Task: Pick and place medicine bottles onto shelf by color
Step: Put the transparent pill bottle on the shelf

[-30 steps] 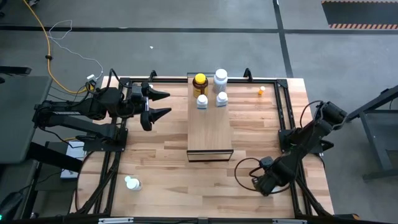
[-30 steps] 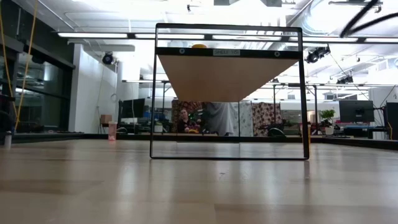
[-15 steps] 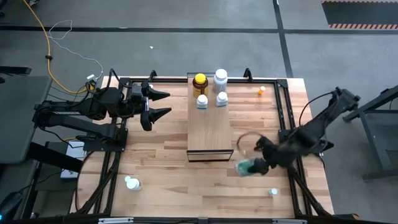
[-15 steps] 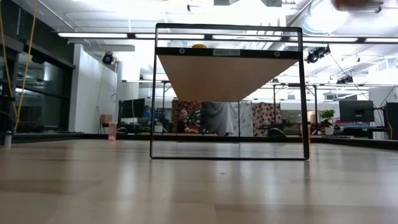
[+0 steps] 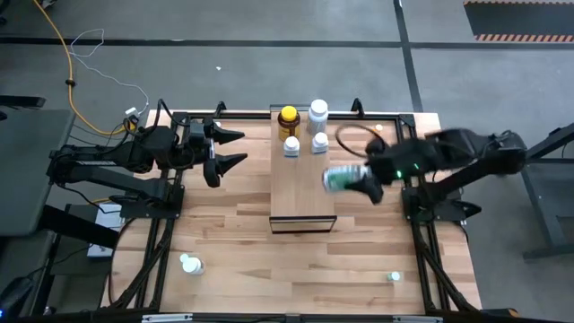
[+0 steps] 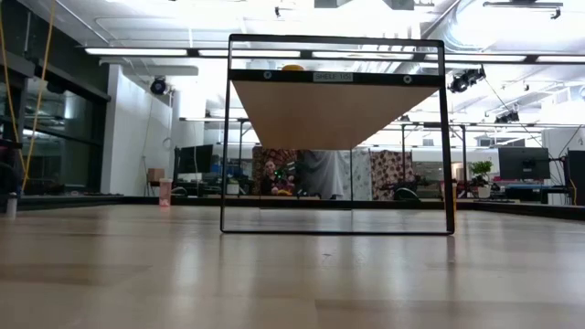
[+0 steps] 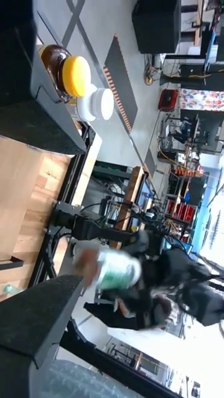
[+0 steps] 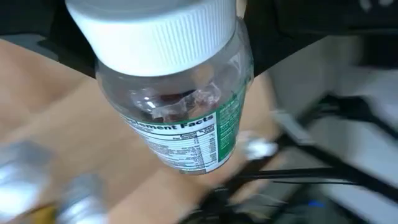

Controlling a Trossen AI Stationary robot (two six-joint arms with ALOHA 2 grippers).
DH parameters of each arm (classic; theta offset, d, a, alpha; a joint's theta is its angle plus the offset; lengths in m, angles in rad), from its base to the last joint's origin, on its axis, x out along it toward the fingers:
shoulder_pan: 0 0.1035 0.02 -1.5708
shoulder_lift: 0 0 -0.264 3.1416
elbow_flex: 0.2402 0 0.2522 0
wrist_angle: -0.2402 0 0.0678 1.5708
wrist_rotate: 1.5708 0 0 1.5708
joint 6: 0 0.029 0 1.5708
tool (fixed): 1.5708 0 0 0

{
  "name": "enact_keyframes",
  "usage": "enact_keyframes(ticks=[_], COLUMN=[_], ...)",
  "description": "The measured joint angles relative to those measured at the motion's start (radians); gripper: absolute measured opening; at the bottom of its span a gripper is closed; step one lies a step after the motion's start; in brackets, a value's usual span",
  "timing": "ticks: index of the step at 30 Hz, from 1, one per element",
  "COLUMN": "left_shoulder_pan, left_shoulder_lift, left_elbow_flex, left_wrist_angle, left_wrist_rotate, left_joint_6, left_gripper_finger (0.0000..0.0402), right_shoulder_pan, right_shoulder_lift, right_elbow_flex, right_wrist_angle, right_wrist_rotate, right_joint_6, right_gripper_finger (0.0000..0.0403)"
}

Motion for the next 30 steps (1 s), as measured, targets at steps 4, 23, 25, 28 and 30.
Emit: enact_keyframes(ticks=[4, 23, 25, 28, 30], left_shoulder_pan=[0.0, 0.0, 0.0, 0.0, 0.0], left_shoulder_lift=[0.0, 0.0, 0.0, 0.0, 0.0], left_elbow_flex=[0.0, 0.0, 0.0, 0.0, 0.0], left_wrist_angle=[0.0, 0.0, 0.0, 0.0, 0.0], left_wrist_rotate=[-0.001, 0.0, 0.0, 0.0, 0.0], left_joint_6=[0.0, 0.0, 0.0, 0.0, 0.0], left_gripper_finger=[0.0321, 0.0321, 0.0321, 0.0321, 0.0321], right_shoulder_pan=[-0.131, -0.313, -0.313, -0.314, -0.318], right_shoulder_lift=[0.132, 0.61, 0.633, 0.652, 0.66], right_elbow_flex=[0.202, 0.419, 0.419, 0.419, 0.419], right_wrist_angle=[-0.23, -0.538, -0.538, -0.538, -0.538], right_wrist_rotate=[0.008, -0.134, -0.129, -0.102, -0.08], right_joint_6=[-0.143, -0.403, -0.403, -0.404, -0.403], right_gripper_finger=[0.0277, 0.0278, 0.0278, 0.0278, 0.0278])
